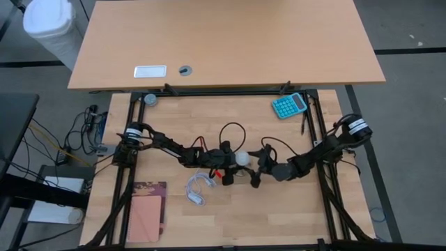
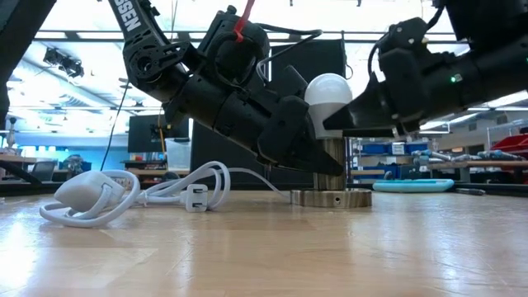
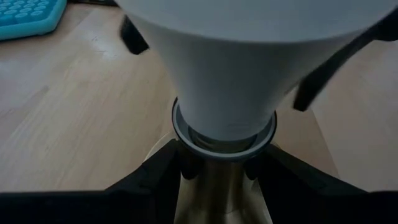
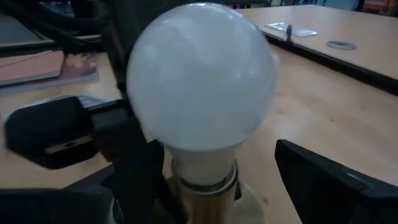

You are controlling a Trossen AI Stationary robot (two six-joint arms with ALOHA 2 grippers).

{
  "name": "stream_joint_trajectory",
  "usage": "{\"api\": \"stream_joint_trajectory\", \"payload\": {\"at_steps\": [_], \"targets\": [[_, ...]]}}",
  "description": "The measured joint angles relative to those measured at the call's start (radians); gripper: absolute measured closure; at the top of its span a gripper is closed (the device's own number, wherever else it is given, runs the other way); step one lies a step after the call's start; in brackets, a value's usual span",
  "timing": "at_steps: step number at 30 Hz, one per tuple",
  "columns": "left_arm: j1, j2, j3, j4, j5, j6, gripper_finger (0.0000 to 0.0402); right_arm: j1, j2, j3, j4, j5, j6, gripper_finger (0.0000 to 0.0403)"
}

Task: Screw lightbulb
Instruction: Remove the lightbulb from the lamp socket

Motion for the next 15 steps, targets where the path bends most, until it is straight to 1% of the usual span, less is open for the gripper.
{"api": "stream_joint_trajectory", "payload": {"at_steps": [9,12,15], "targets": [[0.000,0.000,0.000,0.000,0.000,-0.001,0.0213,-0.021,-0.005,0.002,-0.073,0.000,0.002,0.0094],[0.000,0.000,0.000,-0.003,-0.001,-0.001,0.0213,0.002,-0.039,-0.007,-0.150,0.055,0.029,0.0094],[0.000,0.001,0.000,-0.004,-0.002,-0.002,0.0213,0.033,-0.113,-0.046,-0.279,0.172,0.107,0.0094]]}}
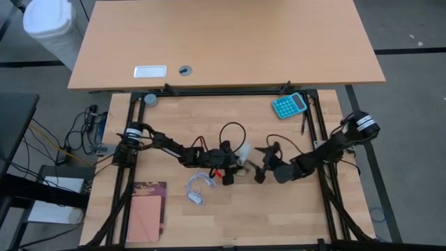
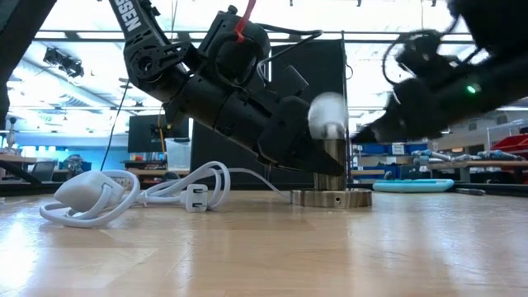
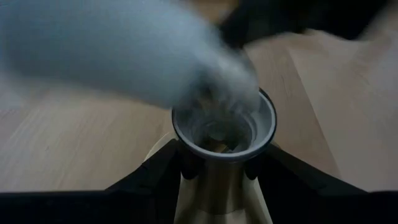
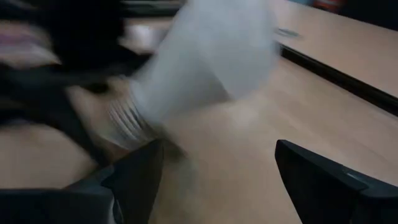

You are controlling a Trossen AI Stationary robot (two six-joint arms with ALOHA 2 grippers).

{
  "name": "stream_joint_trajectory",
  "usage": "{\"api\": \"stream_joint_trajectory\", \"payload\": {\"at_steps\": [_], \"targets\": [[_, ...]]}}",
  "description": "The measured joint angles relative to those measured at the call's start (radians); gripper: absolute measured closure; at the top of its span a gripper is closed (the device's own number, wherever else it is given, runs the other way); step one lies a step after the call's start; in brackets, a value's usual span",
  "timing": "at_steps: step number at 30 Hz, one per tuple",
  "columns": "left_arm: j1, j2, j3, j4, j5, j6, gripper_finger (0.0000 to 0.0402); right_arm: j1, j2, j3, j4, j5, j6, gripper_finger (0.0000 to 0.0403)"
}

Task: Screw lightbulb
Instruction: Remove the lightbulb from the lamp socket

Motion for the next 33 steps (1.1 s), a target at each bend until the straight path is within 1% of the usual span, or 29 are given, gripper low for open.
{"api": "stream_joint_trajectory", "payload": {"at_steps": [2,3,4,6,8,10,12,14,15,16,18,20,22,27,30,33], "targets": [[0.000,0.000,0.000,0.001,0.001,0.000,0.0213,0.022,-0.056,-0.036,-0.083,0.059,0.074,0.0094],[0.000,0.000,0.000,0.001,0.002,0.000,0.0213,0.033,-0.084,-0.047,-0.100,0.068,0.108,0.0094],[0.000,0.000,0.000,0.001,0.002,0.000,0.0213,0.040,-0.106,-0.055,-0.100,0.065,0.121,0.0094],[0.000,0.000,0.000,0.002,0.002,0.003,0.0213,0.046,-0.122,-0.061,-0.103,0.025,0.114,0.0094],[0.000,0.000,0.000,0.002,0.001,0.003,0.0213,0.049,-0.120,-0.059,-0.101,-0.002,0.112,0.0094],[0.000,0.000,0.000,0.003,-0.003,0.002,0.0213,0.043,-0.103,-0.057,-0.104,-0.005,0.136,0.0094],[0.000,0.000,0.000,0.004,-0.010,-0.003,0.0213,0.036,-0.083,-0.057,-0.141,0.023,0.206,0.0094],[0.000,0.000,0.000,0.003,-0.024,-0.020,0.0213,0.035,-0.071,-0.057,-0.207,0.092,0.312,0.0094],[-0.001,0.000,0.000,0.001,-0.026,-0.026,0.0213,0.034,-0.067,-0.057,-0.238,0.109,0.349,0.0094],[0.000,0.000,0.000,0.001,-0.028,-0.031,0.0213,0.028,-0.067,-0.057,-0.274,0.110,0.392,0.0094],[-0.001,0.000,0.000,0.000,-0.044,-0.047,0.0213,-0.001,-0.067,-0.057,-0.358,0.078,0.501,0.0094],[0.002,0.000,0.000,0.000,-0.049,-0.051,0.0213,-0.023,-0.067,-0.058,-0.423,0.049,0.567,0.0094],[0.006,0.000,0.000,0.002,-0.050,-0.056,0.0213,-0.035,-0.067,-0.057,-0.442,0.023,0.582,0.0094],[0.017,0.000,0.000,0.002,-0.061,-0.053,0.0213,-0.040,-0.067,-0.057,-0.449,0.020,0.576,0.0094],[0.027,0.000,-0.001,0.002,-0.085,-0.026,0.0213,-0.039,-0.067,-0.057,-0.484,0.015,0.606,0.0094],[0.045,0.000,-0.001,0.003,-0.076,-0.002,0.0213,-0.039,-0.067,-0.057,-0.520,0.013,0.641,0.0094]]}}
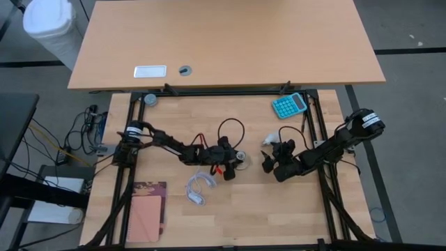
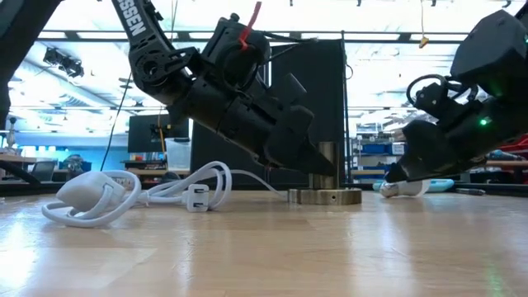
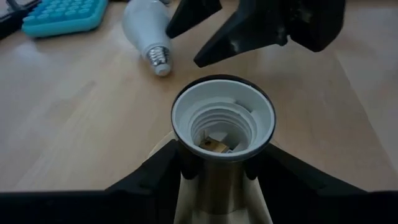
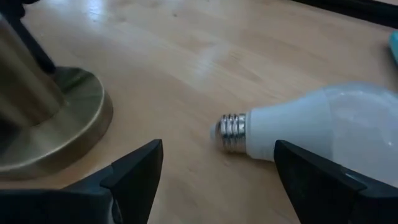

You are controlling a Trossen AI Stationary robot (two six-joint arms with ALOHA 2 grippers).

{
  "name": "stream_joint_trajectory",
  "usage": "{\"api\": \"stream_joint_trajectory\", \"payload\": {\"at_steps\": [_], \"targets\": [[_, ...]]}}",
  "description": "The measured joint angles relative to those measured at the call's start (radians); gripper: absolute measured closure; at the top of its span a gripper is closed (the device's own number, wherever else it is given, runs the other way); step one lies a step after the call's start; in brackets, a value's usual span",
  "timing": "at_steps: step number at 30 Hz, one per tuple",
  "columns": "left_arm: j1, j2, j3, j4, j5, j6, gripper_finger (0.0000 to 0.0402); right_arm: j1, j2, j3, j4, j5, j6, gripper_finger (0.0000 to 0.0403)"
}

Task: Screw lightbulb
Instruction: Remove the lightbulb from the lamp socket, then return to Home Position

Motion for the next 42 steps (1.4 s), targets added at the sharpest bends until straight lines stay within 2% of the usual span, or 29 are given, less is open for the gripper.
{"api": "stream_joint_trajectory", "payload": {"at_steps": [5,9,17,22,32,37,42], "targets": [[0.018,0.000,0.000,0.005,0.075,0.023,0.0213,0.029,-0.005,0.000,0.002,0.019,0.002,0.0094],[0.018,0.000,0.000,0.007,0.080,0.029,0.0203,0.042,-0.005,0.000,-0.002,0.027,0.002,0.0094],[0.016,0.003,-0.003,-0.016,0.075,0.035,0.0123,0.043,-0.005,0.000,-0.004,0.029,0.003,0.0094],[0.016,-0.014,-0.003,-0.033,0.075,0.041,0.0093,0.043,-0.005,0.000,-0.005,0.030,0.010,0.0094],[0.013,-0.161,-0.001,-0.201,0.099,0.070,0.0088,0.065,-0.012,0.000,0.025,0.053,-0.026,0.0094],[0.002,-0.269,-0.001,-0.404,0.126,0.059,0.0087,0.147,-0.109,0.000,0.063,0.078,-0.143,0.0094],[-0.028,-0.363,-0.001,-0.509,0.146,0.001,0.0087,0.250,-0.217,0.000,0.069,0.058,-0.303,0.0094]]}}
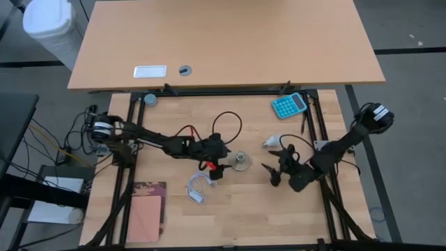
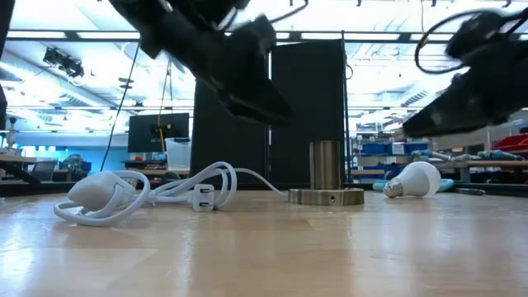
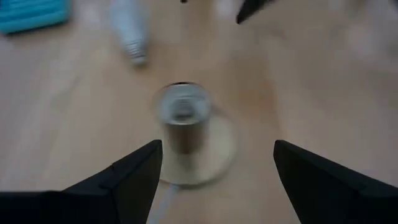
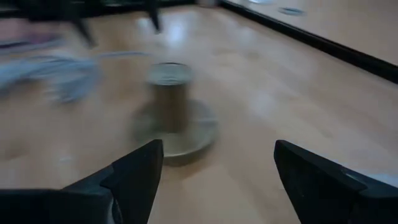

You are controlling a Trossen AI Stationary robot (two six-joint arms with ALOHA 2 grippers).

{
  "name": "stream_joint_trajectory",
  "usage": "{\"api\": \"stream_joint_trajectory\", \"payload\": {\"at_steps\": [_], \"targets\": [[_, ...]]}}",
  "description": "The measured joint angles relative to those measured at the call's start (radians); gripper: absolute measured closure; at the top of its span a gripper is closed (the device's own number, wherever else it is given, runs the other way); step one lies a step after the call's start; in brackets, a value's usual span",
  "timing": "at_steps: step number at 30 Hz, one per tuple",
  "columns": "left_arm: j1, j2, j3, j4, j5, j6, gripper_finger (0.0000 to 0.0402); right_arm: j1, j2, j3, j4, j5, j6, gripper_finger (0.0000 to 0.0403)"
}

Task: Screw lightbulb
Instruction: Return to Home Position

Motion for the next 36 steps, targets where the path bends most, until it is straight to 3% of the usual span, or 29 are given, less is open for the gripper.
{"api": "stream_joint_trajectory", "payload": {"at_steps": [4,8,12,15,20,27,36], "targets": [[-0.067,-0.092,-0.018,-0.021,0.089,0.085,0.0087,0.119,-0.081,-0.001,0.066,-0.014,-0.080,0.0094],[-0.172,-0.201,-0.119,0.147,0.062,0.191,0.0087,0.270,-0.164,0.000,0.172,0.010,-0.221,0.0094],[-0.215,-0.332,-0.320,0.387,-0.055,0.190,0.0087,0.406,-0.213,-0.055,0.284,0.148,-0.332,0.0094],[-0.214,-0.417,-0.484,0.519,-0.077,0.145,0.0087,0.468,-0.225,-0.157,0.429,0.265,-0.356,0.0094],[-0.213,-0.515,-0.646,0.615,-0.075,0.106,0.0087,0.476,-0.223,-0.330,0.695,0.258,-0.333,0.0094],[-0.212,-0.554,-0.761,0.679,-0.077,0.077,0.0088,0.460,-0.215,-0.329,0.681,0.184,-0.321,0.0094],[-0.212,-0.553,-0.862,0.672,-0.079,-0.074,0.0088,0.454,-0.209,-0.327,0.683,0.180,-0.325,0.0094]]}}
